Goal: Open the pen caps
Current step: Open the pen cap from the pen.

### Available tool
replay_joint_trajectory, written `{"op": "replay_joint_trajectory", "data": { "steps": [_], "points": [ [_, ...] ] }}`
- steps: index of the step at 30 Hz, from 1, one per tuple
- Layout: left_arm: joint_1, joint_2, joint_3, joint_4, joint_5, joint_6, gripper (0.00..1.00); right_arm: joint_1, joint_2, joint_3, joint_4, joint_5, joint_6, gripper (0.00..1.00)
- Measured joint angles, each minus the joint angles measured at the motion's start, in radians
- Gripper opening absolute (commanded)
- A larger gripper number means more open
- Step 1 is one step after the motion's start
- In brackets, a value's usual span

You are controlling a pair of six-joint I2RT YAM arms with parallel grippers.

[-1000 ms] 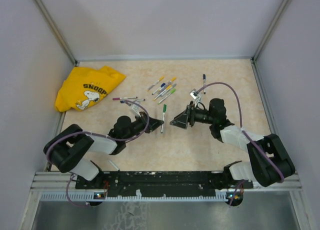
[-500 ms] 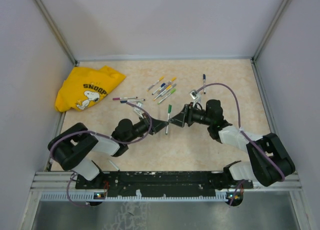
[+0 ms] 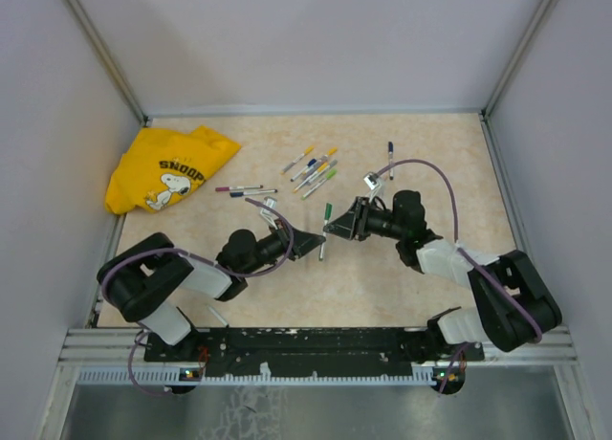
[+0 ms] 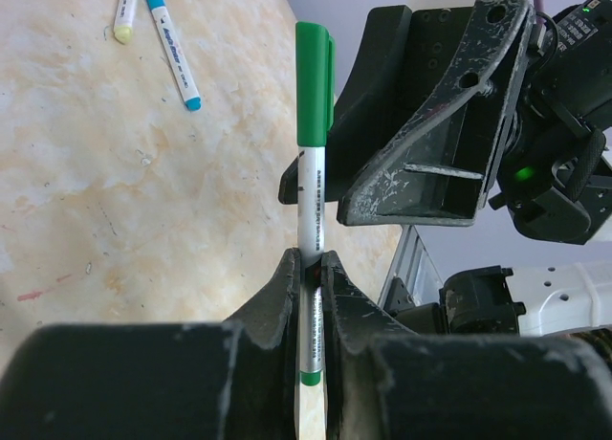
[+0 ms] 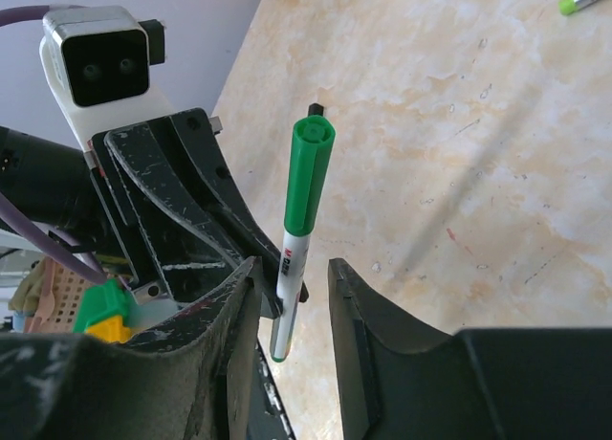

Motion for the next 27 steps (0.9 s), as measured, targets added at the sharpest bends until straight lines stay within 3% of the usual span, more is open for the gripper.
{"op": "replay_joint_trajectory", "data": {
  "steps": [10,13,15,17,27],
  "points": [
    [-0.005,0.012,0.002,0.005,0.004,-0.003,0.0,0.014,0.024,0.0,0.009,-0.003,0.011,0.23],
    [-0.005,0.014,0.007,0.005,0.008,-0.003,0.0,0.024,0.027,0.0,0.009,-0.005,0.008,0.14],
    [-0.005,0.014,0.008,0.006,0.01,-0.002,0.0,0.026,0.031,0.0,0.009,-0.006,0.008,0.01],
    [-0.005,0.014,0.008,0.006,0.012,0.001,0.02,0.026,0.031,0.0,0.006,-0.006,0.008,0.0],
    [-0.006,-0.065,-0.029,-0.007,0.028,0.097,0.49,0.027,0.031,0.027,-0.026,-0.046,-0.031,0.0]
  ]
}}
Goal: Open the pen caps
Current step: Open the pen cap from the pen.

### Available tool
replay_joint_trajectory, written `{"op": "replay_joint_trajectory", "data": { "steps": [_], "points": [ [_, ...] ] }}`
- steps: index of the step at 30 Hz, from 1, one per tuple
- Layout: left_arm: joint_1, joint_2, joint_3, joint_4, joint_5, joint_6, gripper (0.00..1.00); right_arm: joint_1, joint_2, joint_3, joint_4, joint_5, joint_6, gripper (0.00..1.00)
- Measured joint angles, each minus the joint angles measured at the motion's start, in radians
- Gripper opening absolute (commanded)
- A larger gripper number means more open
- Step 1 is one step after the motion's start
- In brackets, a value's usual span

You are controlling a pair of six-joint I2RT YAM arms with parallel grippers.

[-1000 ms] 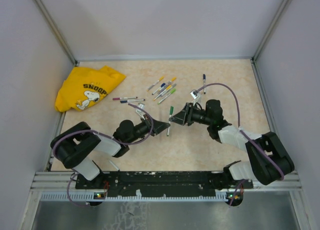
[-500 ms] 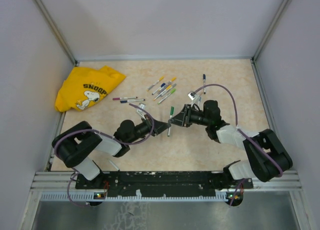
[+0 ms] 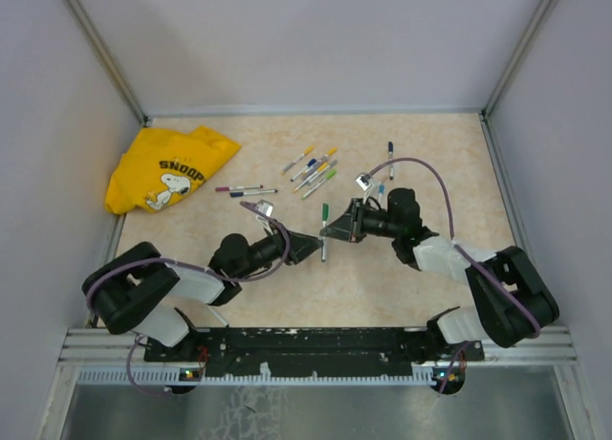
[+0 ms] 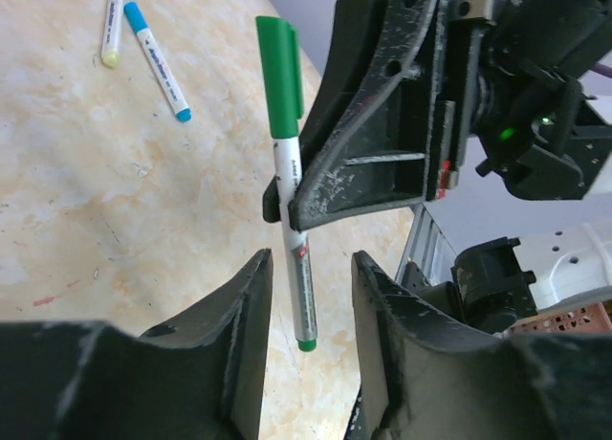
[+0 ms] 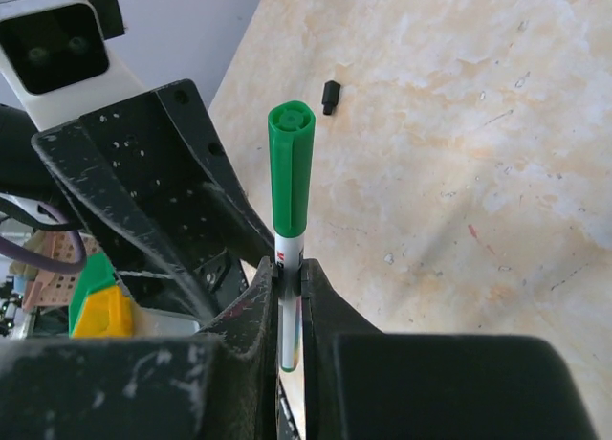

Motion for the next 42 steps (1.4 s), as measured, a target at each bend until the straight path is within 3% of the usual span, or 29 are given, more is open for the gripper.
{"op": "replay_joint_trajectory", "data": {
  "steps": [6,15,22,28,36,42],
  "points": [
    [0.0,-0.147,-0.081,-0.022,0.0,0.098,0.74,-0.001,0.0,0.058,-0.095,-0.05,-0.108,0.0],
    [0.008,-0.36,-0.205,-0.037,-0.047,0.22,0.99,-0.002,0.003,0.132,-0.224,-0.23,-0.321,0.0],
    [0.018,-0.517,-0.257,-0.043,-0.085,0.257,1.0,-0.002,0.029,0.152,-0.314,-0.308,-0.417,0.0],
    [0.034,-0.544,-0.258,-0.048,-0.071,0.261,0.99,0.009,0.039,0.173,-0.366,-0.34,-0.475,0.0],
    [0.119,-0.474,-0.258,-0.023,0.022,0.213,0.99,0.046,0.06,0.193,-0.425,-0.359,-0.538,0.0],
    [0.199,-0.344,-0.258,0.108,0.139,0.116,0.99,0.058,0.071,0.198,-0.46,-0.36,-0.567,0.0]
  ]
}}
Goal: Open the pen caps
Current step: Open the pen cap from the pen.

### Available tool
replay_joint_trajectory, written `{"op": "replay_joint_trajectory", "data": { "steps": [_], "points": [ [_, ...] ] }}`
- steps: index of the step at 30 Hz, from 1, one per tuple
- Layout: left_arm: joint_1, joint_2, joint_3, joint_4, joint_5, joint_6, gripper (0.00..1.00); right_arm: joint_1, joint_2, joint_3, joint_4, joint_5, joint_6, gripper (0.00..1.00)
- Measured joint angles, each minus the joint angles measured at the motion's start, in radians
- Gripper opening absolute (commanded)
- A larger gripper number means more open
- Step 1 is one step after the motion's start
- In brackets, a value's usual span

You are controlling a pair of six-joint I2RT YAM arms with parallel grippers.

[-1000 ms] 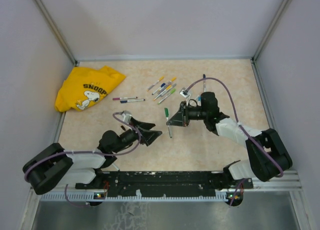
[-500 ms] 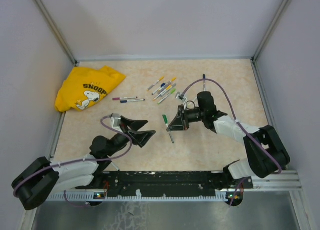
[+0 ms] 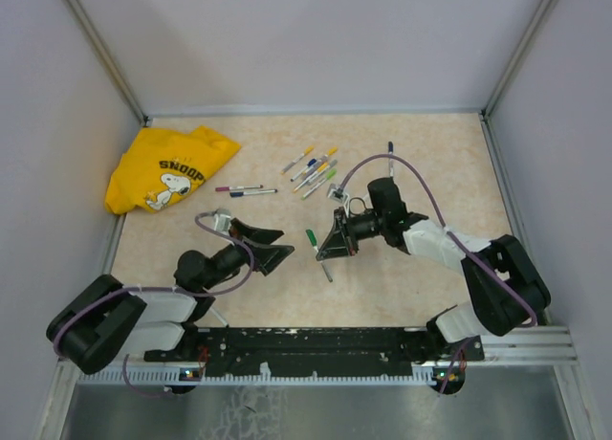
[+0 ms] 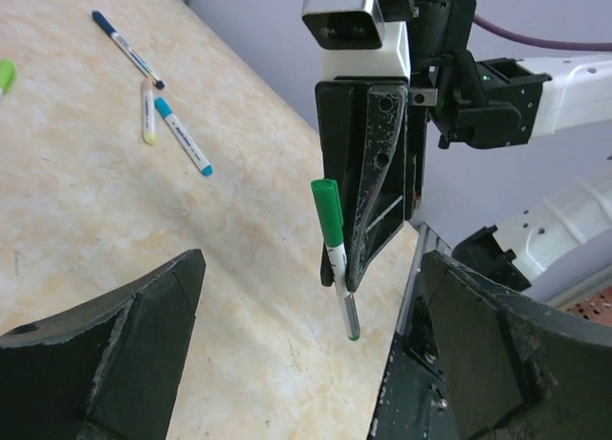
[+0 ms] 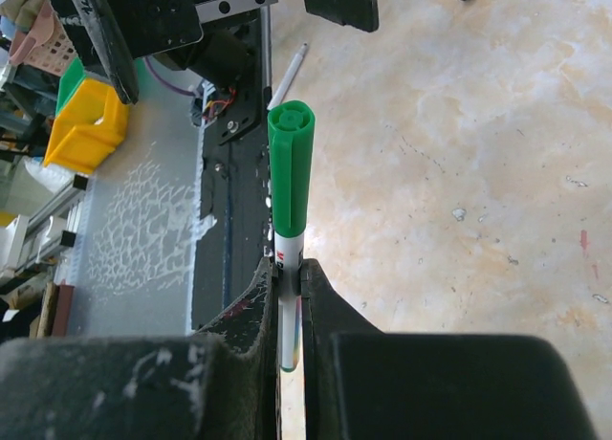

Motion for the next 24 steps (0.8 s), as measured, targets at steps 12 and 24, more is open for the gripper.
{"op": "replay_joint_trajectory", "data": {
  "steps": [12,24],
  "points": [
    [0.047,0.311,0.071,0.136,0.18,-0.163,0.92,0.013,0.0,0.019,-0.042,-0.003,-0.034,0.0],
    [0.047,0.332,0.121,0.141,0.229,-0.192,0.91,0.023,0.001,0.026,-0.046,-0.011,-0.043,0.0]
  ]
}}
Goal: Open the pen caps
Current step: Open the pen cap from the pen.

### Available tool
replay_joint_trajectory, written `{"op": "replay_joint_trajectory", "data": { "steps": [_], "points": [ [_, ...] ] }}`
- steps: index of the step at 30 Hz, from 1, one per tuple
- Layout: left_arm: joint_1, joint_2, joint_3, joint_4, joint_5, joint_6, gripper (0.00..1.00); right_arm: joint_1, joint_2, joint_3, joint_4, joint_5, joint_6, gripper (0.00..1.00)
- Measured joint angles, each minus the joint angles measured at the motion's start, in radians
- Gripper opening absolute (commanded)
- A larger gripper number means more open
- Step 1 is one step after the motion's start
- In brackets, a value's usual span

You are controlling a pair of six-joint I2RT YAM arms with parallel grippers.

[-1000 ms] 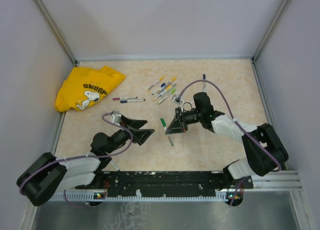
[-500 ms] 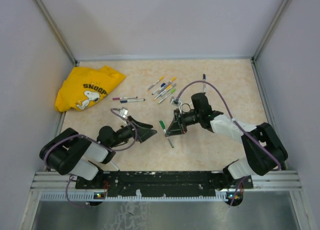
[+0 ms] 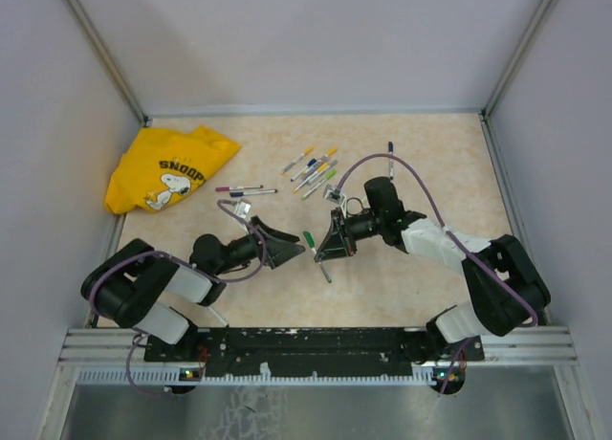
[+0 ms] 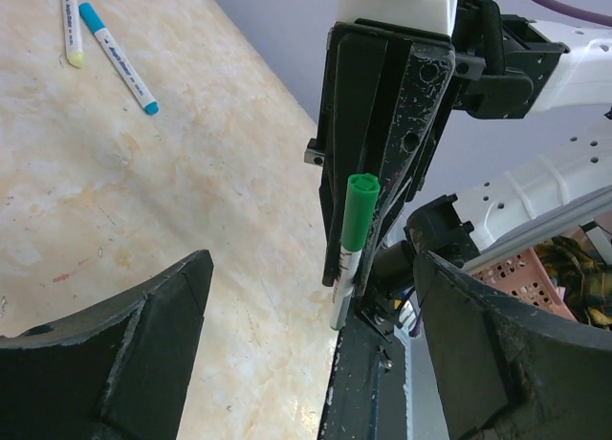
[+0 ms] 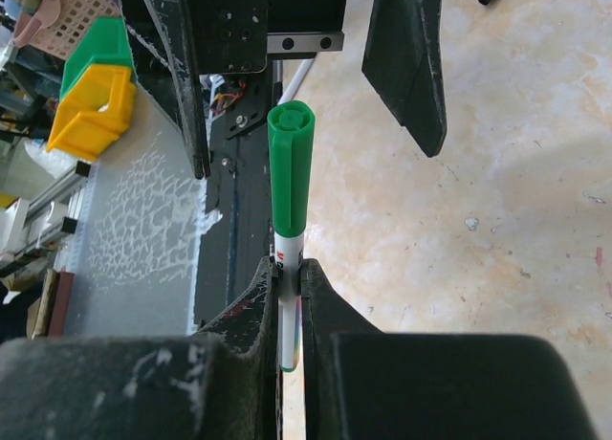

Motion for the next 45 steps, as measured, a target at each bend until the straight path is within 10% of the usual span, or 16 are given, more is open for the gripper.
{"op": "replay_joint_trajectory", "data": {
  "steps": [16,24,28,37,41,45],
  "points": [
    [-0.001,0.066,0.101,0.0,0.031,-0.036,0.72,0.011,0.0,0.006,-0.02,-0.014,-0.015,0.0],
    [-0.031,0.087,0.135,0.002,0.065,-0.055,0.41,0.012,0.0,0.006,-0.023,-0.013,-0.017,0.0],
    [-0.045,0.1,0.151,0.003,0.092,-0.069,0.01,0.012,0.001,0.006,-0.034,0.001,-0.017,0.0],
    [-0.047,0.097,0.151,0.002,0.079,-0.063,0.0,0.018,0.006,0.006,-0.036,0.014,-0.021,0.36],
    [-0.047,0.097,0.151,0.002,0.06,-0.063,0.0,0.038,0.006,0.006,-0.032,0.026,-0.021,0.29],
    [-0.045,0.084,0.141,0.002,0.037,-0.064,0.0,0.056,0.008,0.006,-0.028,0.055,-0.025,0.0]
  ]
}}
